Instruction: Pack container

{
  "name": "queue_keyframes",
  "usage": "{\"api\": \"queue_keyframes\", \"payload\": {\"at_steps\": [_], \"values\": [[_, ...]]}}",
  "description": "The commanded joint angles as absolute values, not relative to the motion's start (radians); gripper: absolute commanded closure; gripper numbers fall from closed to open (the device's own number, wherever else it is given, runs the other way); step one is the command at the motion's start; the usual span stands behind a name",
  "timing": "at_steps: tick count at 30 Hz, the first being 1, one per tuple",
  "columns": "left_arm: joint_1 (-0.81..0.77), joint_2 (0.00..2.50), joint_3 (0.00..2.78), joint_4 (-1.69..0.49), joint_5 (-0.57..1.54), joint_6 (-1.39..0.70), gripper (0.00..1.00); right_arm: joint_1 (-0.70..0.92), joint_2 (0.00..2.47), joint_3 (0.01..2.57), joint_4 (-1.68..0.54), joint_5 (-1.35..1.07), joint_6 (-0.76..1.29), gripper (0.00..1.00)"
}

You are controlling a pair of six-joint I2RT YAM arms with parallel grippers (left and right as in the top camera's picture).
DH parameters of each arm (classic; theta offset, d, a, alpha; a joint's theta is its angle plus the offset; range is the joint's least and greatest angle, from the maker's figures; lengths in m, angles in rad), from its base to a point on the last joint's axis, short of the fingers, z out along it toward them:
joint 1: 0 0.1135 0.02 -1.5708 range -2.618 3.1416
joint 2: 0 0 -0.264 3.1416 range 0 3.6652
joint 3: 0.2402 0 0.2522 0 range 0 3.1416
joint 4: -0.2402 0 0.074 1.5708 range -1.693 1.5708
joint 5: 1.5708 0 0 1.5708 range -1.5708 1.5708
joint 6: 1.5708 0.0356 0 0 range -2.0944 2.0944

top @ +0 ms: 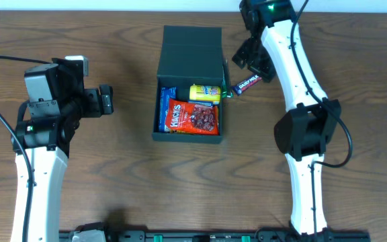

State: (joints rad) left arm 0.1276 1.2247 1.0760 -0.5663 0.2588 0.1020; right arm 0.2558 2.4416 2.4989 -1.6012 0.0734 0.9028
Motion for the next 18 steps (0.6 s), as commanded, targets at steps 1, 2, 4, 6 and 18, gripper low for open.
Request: {"api": "queue_keyframes", "payload": {"at_steps": [1, 2, 4, 6, 18], "values": [[0.131, 1.215, 1.105, -0.571, 0.256, 0.097, 0.05, 0.268, 2.43, 2.502, -1.591, -0.025, 0.684, 0.64], [0.131, 1.215, 1.105, -0.571, 0.256, 0.097, 0.05, 0.276, 2.421, 2.502, -1.594, -0.04, 0.625, 0.89], [0.131, 1.215, 1.105, -0.572, 0.256, 0.097, 0.05, 0.298, 2.397, 2.502, -1.61, -0.065, 0.521, 0.99], [0.131, 1.215, 1.105, -0.572, 0.256, 0.097, 0.05, 0.33, 2.371, 2.502, -1.625, -0.104, 0.406, 0.98], [0.131, 1.215, 1.105, -0.573, 0.256, 0.097, 0.05, 0.578, 2.335, 2.498, -1.668, -0.213, 0.073, 0.98]]}}
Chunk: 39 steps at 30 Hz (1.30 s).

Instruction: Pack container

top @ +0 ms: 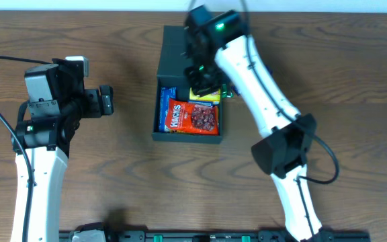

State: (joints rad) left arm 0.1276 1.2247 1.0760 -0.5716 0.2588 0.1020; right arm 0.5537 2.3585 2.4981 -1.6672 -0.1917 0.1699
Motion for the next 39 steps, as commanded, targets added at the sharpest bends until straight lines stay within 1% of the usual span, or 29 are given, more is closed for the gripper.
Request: {"api": "queue_keyframes", "payload": {"at_steps": [1, 7, 10, 22, 29, 32, 35, 39], "values": [[0.131, 1.215, 1.105, -0.573, 0.256, 0.097, 0.05, 0.586, 2.336, 2.498, -1.668, -0.21, 0.073, 0.99], [0.131, 1.215, 1.105, -0.575, 0.256, 0.097, 0.05, 0.599, 2.341, 2.409, -1.645, -0.254, 0.073, 0.99], [0.131, 1.215, 1.105, -0.575, 0.256, 0.097, 0.05, 0.607, 2.341, 2.337, -1.606, -0.29, 0.073, 0.98], [0.131, 1.215, 1.105, -0.575, 0.256, 0.097, 0.05, 0.631, 2.341, 2.083, -1.41, -0.3, 0.112, 0.99], [0.131, 1.215, 1.105, -0.575, 0.256, 0.097, 0.05, 0.631, 2.341, 2.067, -1.384, -0.3, 0.112, 0.99], [0.131, 1.215, 1.105, -0.575, 0.256, 0.097, 0.05, 0.631, 2.333, 2.068, -1.387, -0.344, 0.111, 0.98], [0.131, 1.215, 1.105, -0.575, 0.256, 0.097, 0.05, 0.627, 2.296, 2.077, -1.385, -0.386, 0.111, 0.98], [0.131, 1.215, 1.105, -0.575, 0.256, 0.097, 0.05, 0.607, 2.19, 2.107, -1.344, -0.381, 0.111, 0.98]]}}
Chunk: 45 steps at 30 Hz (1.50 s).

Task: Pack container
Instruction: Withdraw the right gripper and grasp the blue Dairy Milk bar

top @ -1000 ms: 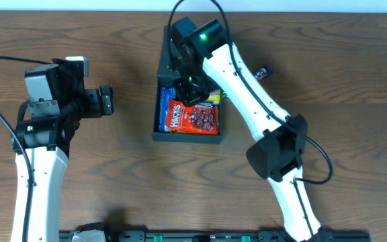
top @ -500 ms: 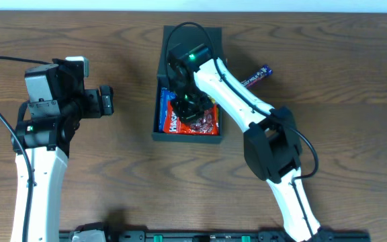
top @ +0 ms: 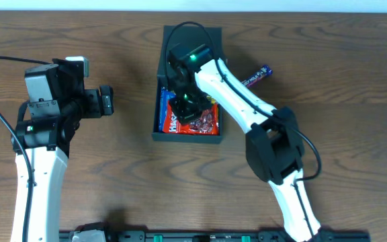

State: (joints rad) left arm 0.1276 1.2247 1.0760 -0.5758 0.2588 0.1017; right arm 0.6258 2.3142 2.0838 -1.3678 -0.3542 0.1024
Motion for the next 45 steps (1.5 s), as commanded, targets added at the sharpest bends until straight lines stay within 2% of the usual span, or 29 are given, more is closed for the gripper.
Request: {"api": "queue_keyframes", "payload": {"at_steps": [1, 7, 9, 12, 16, 19, 22, 23, 26, 40, 45], "values": [[0.131, 1.215, 1.105, -0.575, 0.256, 0.097, 0.05, 0.598, 2.162, 2.107, -1.317, -0.371, 0.121, 0.98], [0.131, 1.215, 1.105, -0.577, 0.256, 0.097, 0.05, 0.484, 2.046, 2.107, -1.211, -0.028, 0.425, 0.99], [0.131, 1.215, 1.105, -0.577, 0.256, 0.097, 0.05, 0.424, 2.048, 2.106, -1.222, 0.073, 0.611, 0.98], [0.131, 1.215, 1.105, -0.579, 0.256, 0.097, 0.05, 0.353, 2.064, 2.087, -1.228, 0.09, 0.883, 0.98], [0.131, 1.215, 1.105, -0.579, 0.256, 0.097, 0.05, 0.299, 2.095, 2.08, -1.215, 0.101, 1.254, 0.93], [0.131, 1.215, 1.105, -0.579, 0.256, 0.097, 0.05, 0.287, 2.123, 2.08, -1.201, 0.106, 1.411, 0.81], [0.131, 1.215, 1.105, -0.579, 0.256, 0.097, 0.05, 0.282, 2.162, 2.08, -1.162, 0.125, 1.456, 0.8], [0.131, 1.215, 1.105, -0.579, 0.256, 0.097, 0.05, 0.283, 2.177, 2.08, -1.149, 0.138, 1.468, 0.76], [0.131, 1.215, 1.105, -0.579, 0.256, 0.097, 0.05, 0.282, 2.227, 2.08, -1.108, 0.181, 1.497, 0.52], [0.131, 1.215, 1.105, -0.59, 0.256, 0.097, 0.05, 0.273, 2.374, 2.08, -1.087, 0.262, 1.496, 0.47], [0.131, 1.215, 1.105, -0.59, 0.256, 0.097, 0.05, 0.262, 2.386, 2.08, -1.09, 0.262, 1.495, 0.51]]}}
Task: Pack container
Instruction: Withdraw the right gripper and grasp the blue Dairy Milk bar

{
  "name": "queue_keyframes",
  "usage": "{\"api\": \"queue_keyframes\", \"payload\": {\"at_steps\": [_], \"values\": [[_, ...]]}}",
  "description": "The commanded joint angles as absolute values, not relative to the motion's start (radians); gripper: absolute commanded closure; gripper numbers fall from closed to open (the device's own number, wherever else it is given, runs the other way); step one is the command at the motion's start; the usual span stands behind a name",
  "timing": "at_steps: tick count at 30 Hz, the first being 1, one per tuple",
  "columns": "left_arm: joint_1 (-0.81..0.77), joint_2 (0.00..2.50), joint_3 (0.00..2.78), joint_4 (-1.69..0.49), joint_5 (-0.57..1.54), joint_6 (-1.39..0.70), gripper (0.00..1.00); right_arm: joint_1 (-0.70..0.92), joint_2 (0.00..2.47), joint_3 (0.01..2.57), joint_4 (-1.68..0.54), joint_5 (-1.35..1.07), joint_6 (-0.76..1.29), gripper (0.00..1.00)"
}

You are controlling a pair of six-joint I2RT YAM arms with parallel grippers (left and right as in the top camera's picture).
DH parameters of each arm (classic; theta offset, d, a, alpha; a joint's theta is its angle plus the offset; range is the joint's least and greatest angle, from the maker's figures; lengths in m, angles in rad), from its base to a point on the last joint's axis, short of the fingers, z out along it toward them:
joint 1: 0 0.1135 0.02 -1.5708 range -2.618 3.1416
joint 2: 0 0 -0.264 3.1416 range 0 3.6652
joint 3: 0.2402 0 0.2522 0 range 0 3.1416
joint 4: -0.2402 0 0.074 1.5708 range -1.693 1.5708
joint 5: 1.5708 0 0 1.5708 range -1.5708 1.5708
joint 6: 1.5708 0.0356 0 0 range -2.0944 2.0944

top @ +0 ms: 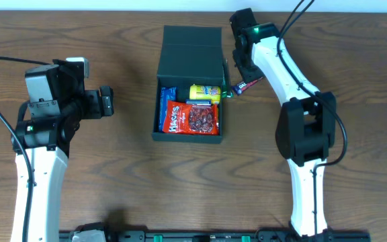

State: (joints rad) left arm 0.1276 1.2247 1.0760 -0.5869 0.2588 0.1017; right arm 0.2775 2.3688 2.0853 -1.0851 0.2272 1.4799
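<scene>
The dark green box (162, 79) lies open in the middle of the table, its lid (192, 44) folded back. Inside are a red Hershey's bag (192, 117), a blue packet (167, 99) and a yellow pack (205, 93). A purple Dairy Milk bar (250, 84) lies on the table just right of the box. My right gripper (239, 72) hangs over the bar's left end, its jaws hidden by the wrist. My left gripper (106, 101) is open and far left of the box, holding nothing.
The box's right wall (222, 101) stands close beside the right gripper. The white right arm (284, 64) runs from the back down the right side. The left arm (42, 134) occupies the left edge.
My right gripper was inside the box over the red bag and is now outside it, at the box's right wall over the Dairy Milk bar. The bar lies lower and nearer the box.
The right gripper first hung right of the lid, above the Dairy Milk bar on the table. Then it was over the box's yellow pack, then low over the red bag. Now it is back beside the box at the bar. The left arm has stayed still.
</scene>
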Motion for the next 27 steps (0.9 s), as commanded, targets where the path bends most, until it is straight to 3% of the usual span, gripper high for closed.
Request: {"api": "queue_keyframes", "payload": {"at_steps": [1, 27], "values": [[0.131, 1.215, 1.105, -0.59, 0.256, 0.097, 0.05, 0.26, 2.389, 2.08, -1.092, 0.262, 1.495, 0.52], [0.131, 1.215, 1.105, -0.591, 0.256, 0.097, 0.05, 0.254, 2.47, 2.08, -1.092, 0.205, 1.484, 0.52]]}}
